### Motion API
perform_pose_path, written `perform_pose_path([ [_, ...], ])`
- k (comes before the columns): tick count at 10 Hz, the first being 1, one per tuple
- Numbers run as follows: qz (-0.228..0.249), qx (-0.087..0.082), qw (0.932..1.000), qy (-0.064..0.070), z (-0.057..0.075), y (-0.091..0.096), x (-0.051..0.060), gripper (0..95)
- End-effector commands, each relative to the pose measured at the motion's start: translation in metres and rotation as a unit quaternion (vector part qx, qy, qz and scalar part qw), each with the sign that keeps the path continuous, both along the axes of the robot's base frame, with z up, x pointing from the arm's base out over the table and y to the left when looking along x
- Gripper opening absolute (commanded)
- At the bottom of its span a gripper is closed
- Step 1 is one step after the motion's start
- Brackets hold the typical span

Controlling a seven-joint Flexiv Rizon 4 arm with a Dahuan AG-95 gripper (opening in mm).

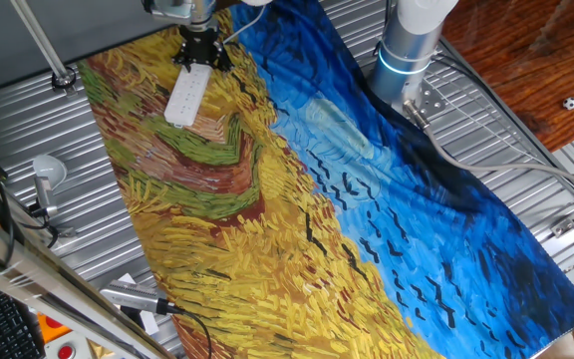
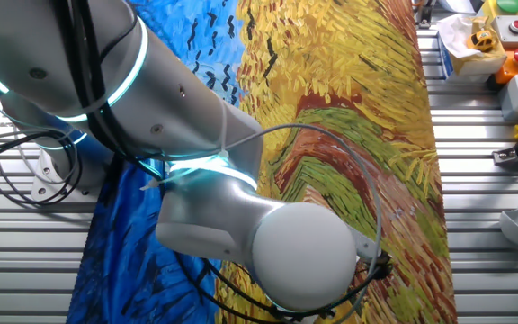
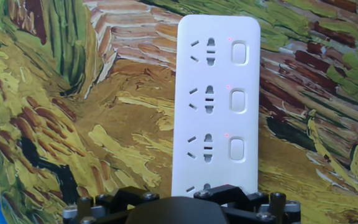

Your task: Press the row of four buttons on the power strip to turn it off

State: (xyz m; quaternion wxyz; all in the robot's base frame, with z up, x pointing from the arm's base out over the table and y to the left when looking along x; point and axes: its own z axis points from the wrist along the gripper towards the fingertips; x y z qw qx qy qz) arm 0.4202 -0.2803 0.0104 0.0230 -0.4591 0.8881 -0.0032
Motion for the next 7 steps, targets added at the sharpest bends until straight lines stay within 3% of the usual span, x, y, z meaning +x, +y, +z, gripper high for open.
perform_pose_path([
  [1, -0.001, 0.003, 1.0000, 0.008, 0.015, 0.001, 0.001, 95.0],
  [3, -0.006, 0.001, 0.9999, 0.013, 0.029, 0.006, 0.004, 95.0],
  [7, -0.020, 0.004, 0.9997, 0.013, 0.030, 0.023, 0.020, 95.0],
])
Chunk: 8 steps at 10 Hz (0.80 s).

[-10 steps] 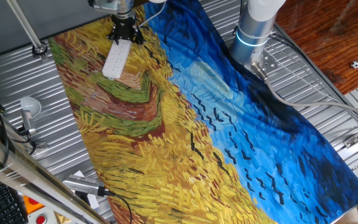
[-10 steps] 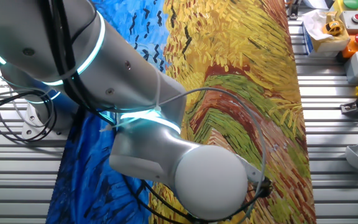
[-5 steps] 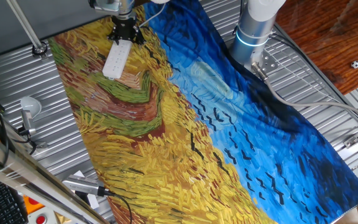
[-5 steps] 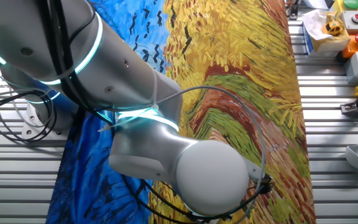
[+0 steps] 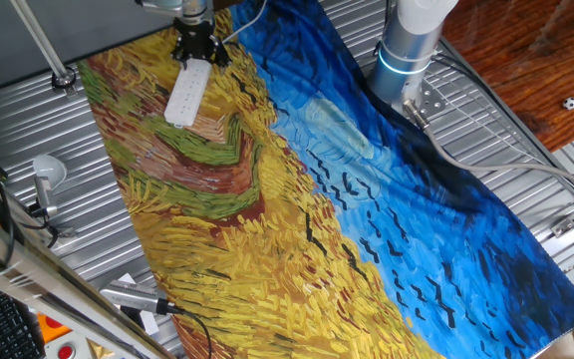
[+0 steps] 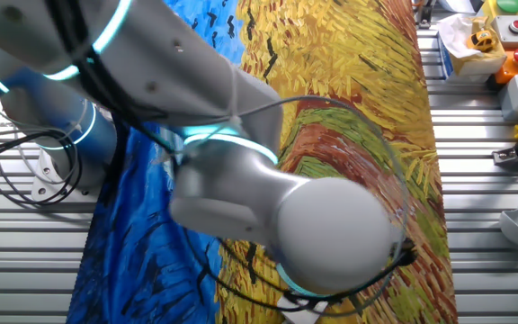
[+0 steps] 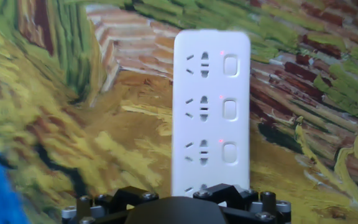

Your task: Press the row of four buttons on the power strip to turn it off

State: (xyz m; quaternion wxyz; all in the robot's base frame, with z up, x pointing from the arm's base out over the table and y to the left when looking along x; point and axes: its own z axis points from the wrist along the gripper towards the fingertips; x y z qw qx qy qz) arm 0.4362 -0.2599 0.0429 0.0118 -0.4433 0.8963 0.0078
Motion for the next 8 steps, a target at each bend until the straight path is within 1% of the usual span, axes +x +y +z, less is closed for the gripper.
perform_pose_path([
  [1, -0.004, -0.001, 1.0000, -0.002, -0.002, 0.006, 0.008, 95.0],
  [3, -0.005, 0.002, 1.0000, -0.002, -0.003, 0.009, 0.013, 95.0],
  [5, -0.010, 0.003, 0.9999, -0.003, -0.009, 0.013, 0.013, 95.0],
  [7, -0.014, 0.003, 0.9999, -0.004, -0.016, 0.014, 0.013, 95.0],
  [8, -0.015, 0.003, 0.9999, -0.005, -0.018, 0.014, 0.013, 95.0],
])
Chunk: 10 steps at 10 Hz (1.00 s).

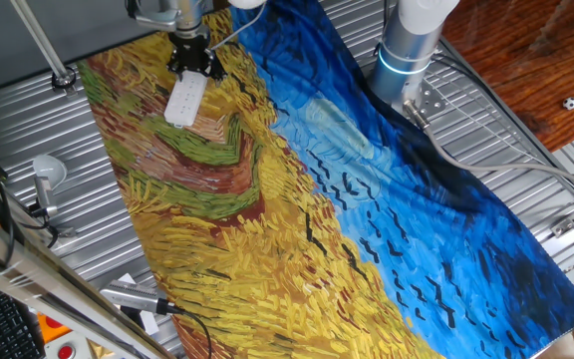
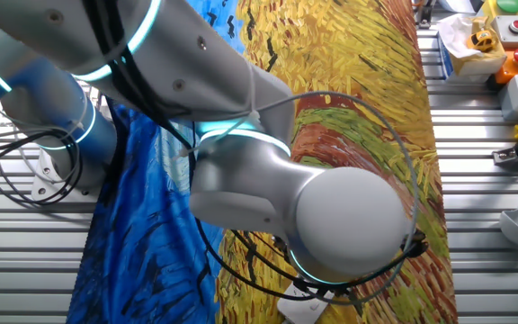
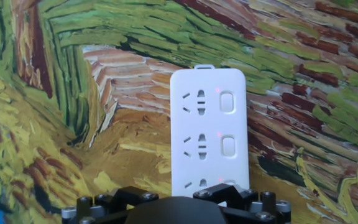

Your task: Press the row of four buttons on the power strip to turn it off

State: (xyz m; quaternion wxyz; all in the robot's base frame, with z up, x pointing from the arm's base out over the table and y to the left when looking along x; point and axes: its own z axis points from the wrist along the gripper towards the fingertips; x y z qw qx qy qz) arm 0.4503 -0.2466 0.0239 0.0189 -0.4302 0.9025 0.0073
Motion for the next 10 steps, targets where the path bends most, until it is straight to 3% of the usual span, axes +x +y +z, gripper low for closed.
perform_pose_path([
  [1, -0.001, 0.002, 1.0000, 0.001, -0.0023, 0.0006, -0.0013, 95.0],
  [8, 0.000, 0.002, 1.0000, 0.000, -0.0068, 0.0017, -0.0017, 95.0],
  [9, 0.001, 0.001, 1.0000, -0.001, -0.0075, 0.0018, -0.0017, 76.0],
  [10, 0.003, 0.000, 1.0000, -0.002, -0.0090, 0.0019, -0.0019, 76.0],
])
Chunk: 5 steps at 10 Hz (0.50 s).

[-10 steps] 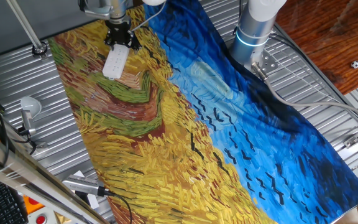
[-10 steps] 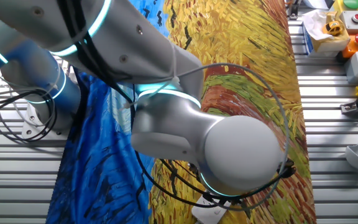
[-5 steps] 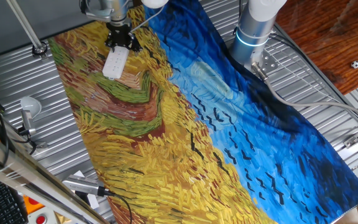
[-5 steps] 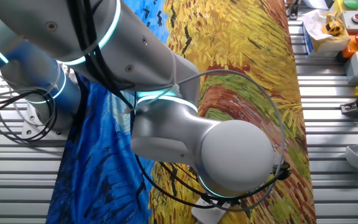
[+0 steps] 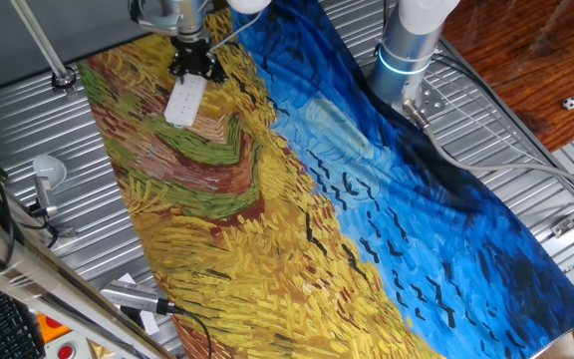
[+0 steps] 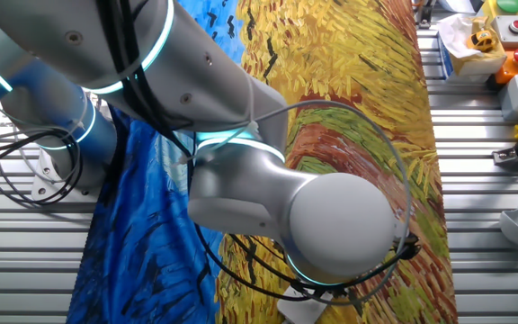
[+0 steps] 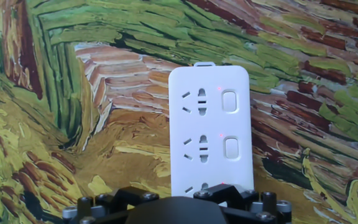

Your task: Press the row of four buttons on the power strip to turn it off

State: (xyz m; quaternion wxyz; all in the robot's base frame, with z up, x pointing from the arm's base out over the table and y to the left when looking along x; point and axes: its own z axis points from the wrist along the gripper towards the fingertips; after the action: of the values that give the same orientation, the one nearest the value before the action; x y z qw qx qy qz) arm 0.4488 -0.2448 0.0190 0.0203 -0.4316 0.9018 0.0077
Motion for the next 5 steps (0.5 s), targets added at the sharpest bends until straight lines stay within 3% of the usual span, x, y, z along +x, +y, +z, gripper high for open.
perform_pose_path([
  [1, 0.003, -0.002, 1.0000, -0.002, -0.0051, 0.0002, -0.0005, 76.0],
  [5, 0.006, -0.008, 1.0000, -0.001, 0.0006, -0.0002, 0.0001, 76.0],
])
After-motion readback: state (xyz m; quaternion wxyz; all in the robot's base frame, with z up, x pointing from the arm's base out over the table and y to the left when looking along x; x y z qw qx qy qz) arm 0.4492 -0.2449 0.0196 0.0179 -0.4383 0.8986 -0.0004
